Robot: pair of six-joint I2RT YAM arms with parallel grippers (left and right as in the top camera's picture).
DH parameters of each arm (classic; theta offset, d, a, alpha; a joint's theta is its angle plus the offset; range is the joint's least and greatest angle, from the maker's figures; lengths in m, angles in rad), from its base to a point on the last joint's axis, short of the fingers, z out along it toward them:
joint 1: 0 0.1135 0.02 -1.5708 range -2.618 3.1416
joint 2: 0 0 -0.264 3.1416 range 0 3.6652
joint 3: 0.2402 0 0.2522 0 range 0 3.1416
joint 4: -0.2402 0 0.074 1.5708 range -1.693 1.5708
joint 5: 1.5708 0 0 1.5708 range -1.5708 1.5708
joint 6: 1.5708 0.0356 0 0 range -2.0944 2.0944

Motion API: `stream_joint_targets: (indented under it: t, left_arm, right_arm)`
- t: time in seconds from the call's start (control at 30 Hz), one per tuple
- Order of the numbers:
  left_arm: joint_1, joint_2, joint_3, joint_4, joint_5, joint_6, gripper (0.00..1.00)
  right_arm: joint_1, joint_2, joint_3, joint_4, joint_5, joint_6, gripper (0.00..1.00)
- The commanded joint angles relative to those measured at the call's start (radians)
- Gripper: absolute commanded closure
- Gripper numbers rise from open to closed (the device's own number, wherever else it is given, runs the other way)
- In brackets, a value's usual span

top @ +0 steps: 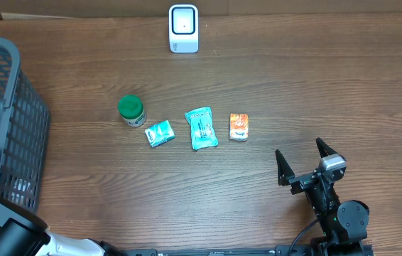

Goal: Scan the item barcode
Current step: 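Reach the left gripper into the basket and grasp the brown bread bag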

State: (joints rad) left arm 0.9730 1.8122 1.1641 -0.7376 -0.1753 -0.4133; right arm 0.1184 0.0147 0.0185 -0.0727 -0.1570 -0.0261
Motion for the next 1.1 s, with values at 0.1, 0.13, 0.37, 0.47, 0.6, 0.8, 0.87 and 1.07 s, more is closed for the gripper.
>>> stream_joint_targets:
  t: [0.1,0.13,0.37,0.47,0.6,0.8,0.87,1.07]
  left_arm:
    - [0.002,0.074,-0.031,-0.009,0.025,0.021,0.61]
    - [0.002,0.074,-0.031,-0.010,0.027,0.021,0.66]
    - [0.002,0.074,0.020,-0.054,0.046,0.024,0.91]
    - [0.002,0.074,0.092,-0.124,0.046,0.024,0.96]
    - [0.002,0.074,0.236,-0.256,0.050,0.024,0.96]
    - [0.002,0.072,0.523,-0.467,0.215,0.024,0.96]
    - [0.002,0.069,0.629,-0.526,0.278,0.025,0.96]
    - [-0.004,0.024,0.914,-0.633,0.486,0.077,0.96]
  right_arm:
    - [0.004,-0.011,-0.010,0.003,0.000,0.002,0.00]
    - [0.004,-0.011,-0.010,0.003,0.000,0.002,0.00]
    - [0.004,-0.011,-0.010,0.003,0.000,0.002,0.00]
    - [0.004,-0.011,-0.010,0.003,0.000,0.002,0.00]
    - [0.004,-0.011,-0.010,0.003,0.000,0.002,0.00]
    - [0.004,-0.011,-0.010,0.003,0.000,0.002,0.00]
    - [0.004,-0.011,-0.010,0.003,0.000,0.002,0.00]
    - [0.004,-0.011,-0.010,0.003,0.000,0.002,0.00]
